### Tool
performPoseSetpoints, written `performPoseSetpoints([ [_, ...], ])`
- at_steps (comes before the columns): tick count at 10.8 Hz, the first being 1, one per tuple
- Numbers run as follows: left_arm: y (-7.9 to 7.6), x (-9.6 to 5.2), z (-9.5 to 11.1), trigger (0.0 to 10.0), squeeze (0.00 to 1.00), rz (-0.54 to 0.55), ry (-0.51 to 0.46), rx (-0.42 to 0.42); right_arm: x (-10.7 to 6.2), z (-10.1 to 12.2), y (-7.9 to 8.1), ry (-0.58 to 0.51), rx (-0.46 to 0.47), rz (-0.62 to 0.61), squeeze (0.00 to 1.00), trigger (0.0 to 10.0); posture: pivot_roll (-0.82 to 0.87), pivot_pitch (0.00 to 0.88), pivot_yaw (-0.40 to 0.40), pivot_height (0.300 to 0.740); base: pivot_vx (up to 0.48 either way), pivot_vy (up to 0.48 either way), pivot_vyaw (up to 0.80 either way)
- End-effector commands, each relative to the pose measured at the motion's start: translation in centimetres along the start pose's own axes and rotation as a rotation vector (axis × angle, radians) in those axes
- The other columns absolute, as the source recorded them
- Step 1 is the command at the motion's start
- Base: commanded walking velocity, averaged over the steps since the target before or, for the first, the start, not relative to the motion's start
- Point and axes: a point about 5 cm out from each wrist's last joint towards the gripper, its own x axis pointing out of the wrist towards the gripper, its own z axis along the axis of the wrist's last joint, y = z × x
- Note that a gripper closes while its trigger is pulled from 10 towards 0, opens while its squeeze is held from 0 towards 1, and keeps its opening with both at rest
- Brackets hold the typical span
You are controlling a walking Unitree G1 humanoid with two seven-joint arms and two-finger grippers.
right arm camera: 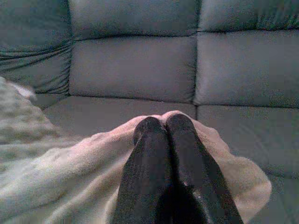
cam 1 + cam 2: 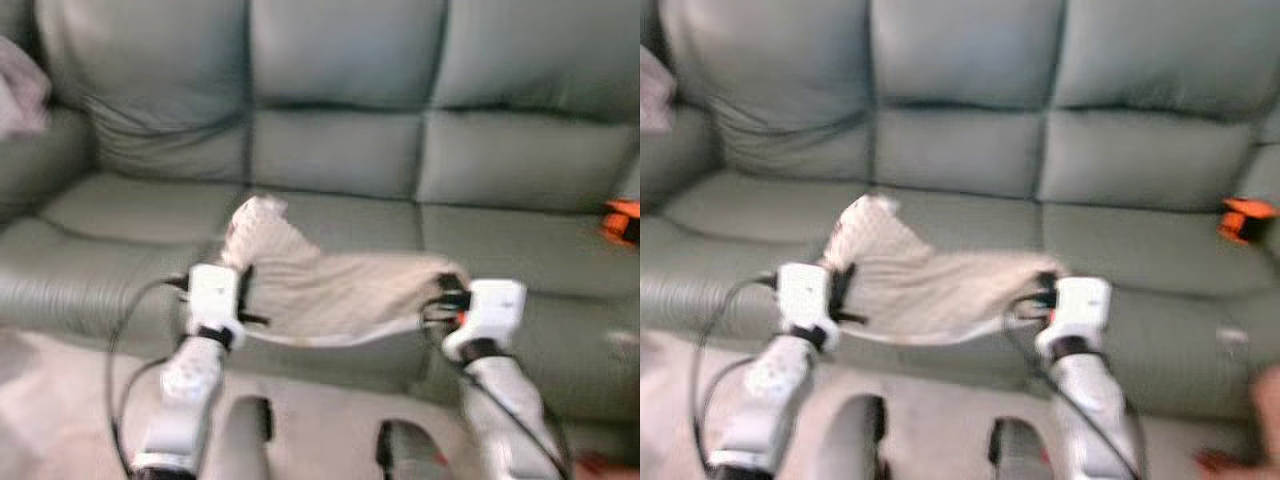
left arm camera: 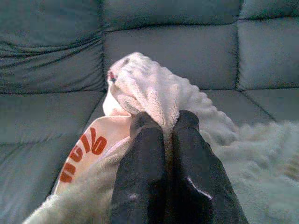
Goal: Move the pillow to the sofa
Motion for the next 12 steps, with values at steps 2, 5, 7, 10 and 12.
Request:
performPoseSetpoints([
  [2,-0.23,0.48,1.26,10.0,0.00,-0.018,-0.056,0.005,0.30,0.70,-0.12,-0.034,-0.009,-0.002,0.00,10.0,-0.04,0.000,0.013,0.650,0.000,0.000,0.00],
  [5,-0.46,0.64,1.35,10.0,0.00,-0.026,-0.059,-0.003,0.19,0.65,-0.08,-0.031,-0.011,-0.002,0.00,10.0,-0.04,0.000,0.017,0.650,0.082,0.000,0.00],
  [7,-0.51,0.68,1.34,10.0,0.00,-0.029,-0.059,-0.005,0.18,0.70,-0.10,-0.031,-0.022,0.003,0.00,10.0,-0.04,0.000,0.017,0.650,0.264,0.000,0.00],
  [10,-0.54,0.78,1.37,10.0,0.00,-0.029,-0.059,-0.007,0.31,0.77,-0.14,-0.034,-0.022,0.003,0.00,10.0,-0.04,0.000,0.017,0.650,0.270,0.000,0.00],
  [12,-0.62,0.83,1.35,10.0,0.00,-0.032,-0.057,-0.009,0.36,0.80,-0.22,-0.034,-0.028,0.002,0.00,10.0,-0.04,0.000,0.017,0.650,0.272,0.000,0.00],
])
